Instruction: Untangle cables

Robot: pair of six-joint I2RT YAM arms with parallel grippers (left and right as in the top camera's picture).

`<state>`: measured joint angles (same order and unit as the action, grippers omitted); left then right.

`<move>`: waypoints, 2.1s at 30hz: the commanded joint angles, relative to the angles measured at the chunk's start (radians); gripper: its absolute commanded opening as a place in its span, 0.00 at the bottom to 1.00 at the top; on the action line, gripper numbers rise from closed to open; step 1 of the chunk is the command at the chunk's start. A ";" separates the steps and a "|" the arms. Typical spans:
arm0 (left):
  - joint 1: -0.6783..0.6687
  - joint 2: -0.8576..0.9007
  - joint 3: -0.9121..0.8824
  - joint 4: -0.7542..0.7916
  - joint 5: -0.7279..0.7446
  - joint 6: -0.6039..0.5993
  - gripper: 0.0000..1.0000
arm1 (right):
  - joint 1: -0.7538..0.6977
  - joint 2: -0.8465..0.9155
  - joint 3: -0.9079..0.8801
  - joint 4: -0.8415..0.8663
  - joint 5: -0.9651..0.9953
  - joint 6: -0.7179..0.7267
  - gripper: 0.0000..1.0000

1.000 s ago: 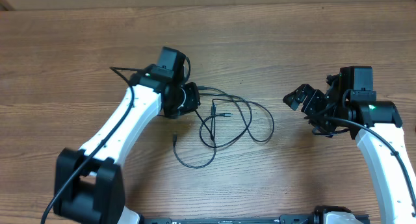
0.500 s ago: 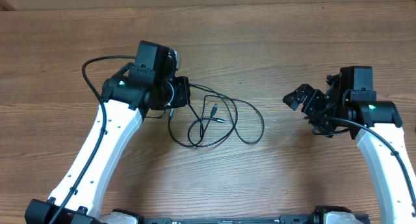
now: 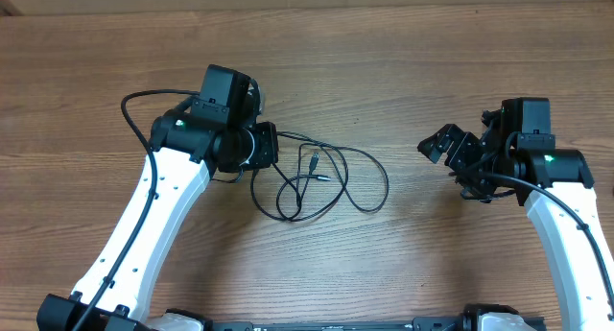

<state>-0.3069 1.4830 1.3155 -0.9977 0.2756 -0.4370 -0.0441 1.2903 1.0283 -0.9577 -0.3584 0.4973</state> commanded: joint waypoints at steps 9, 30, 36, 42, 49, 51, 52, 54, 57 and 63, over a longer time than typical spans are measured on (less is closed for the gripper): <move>-0.092 -0.019 0.023 -0.049 0.082 0.023 0.04 | 0.005 -0.003 0.005 0.005 0.010 -0.003 1.00; -0.111 -0.183 0.044 -0.002 0.110 0.282 0.04 | 0.004 -0.003 0.005 0.110 0.012 0.005 1.00; -0.111 -0.215 0.044 0.084 0.111 0.288 0.04 | 0.071 0.005 0.005 0.178 -0.297 0.105 1.00; -0.113 -0.212 0.044 0.092 0.111 0.287 0.04 | 0.287 0.055 0.005 0.286 -0.268 0.187 1.00; -0.113 -0.215 0.044 0.097 0.143 0.280 0.04 | 0.510 0.204 0.005 0.464 -0.133 0.370 0.87; -0.112 -0.217 0.044 0.105 0.143 0.280 0.04 | 0.559 0.260 0.005 0.487 -0.132 0.393 0.74; -0.111 -0.218 0.044 0.109 0.143 0.279 0.04 | 0.581 0.284 0.005 0.498 -0.132 0.393 0.67; -0.109 -0.222 0.044 0.116 0.141 0.279 0.04 | 0.617 0.322 0.005 0.511 -0.127 0.392 0.40; -0.090 -0.229 0.044 0.110 0.103 0.269 0.04 | 0.628 0.339 0.005 0.504 -0.124 0.336 0.04; -0.066 -0.214 0.043 -0.069 -0.239 0.181 0.04 | 0.467 0.221 0.108 0.327 -0.076 0.148 0.04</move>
<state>-0.3832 1.2743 1.3422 -1.0233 0.2451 -0.1986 0.5064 1.6062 1.0489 -0.6029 -0.4862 0.7555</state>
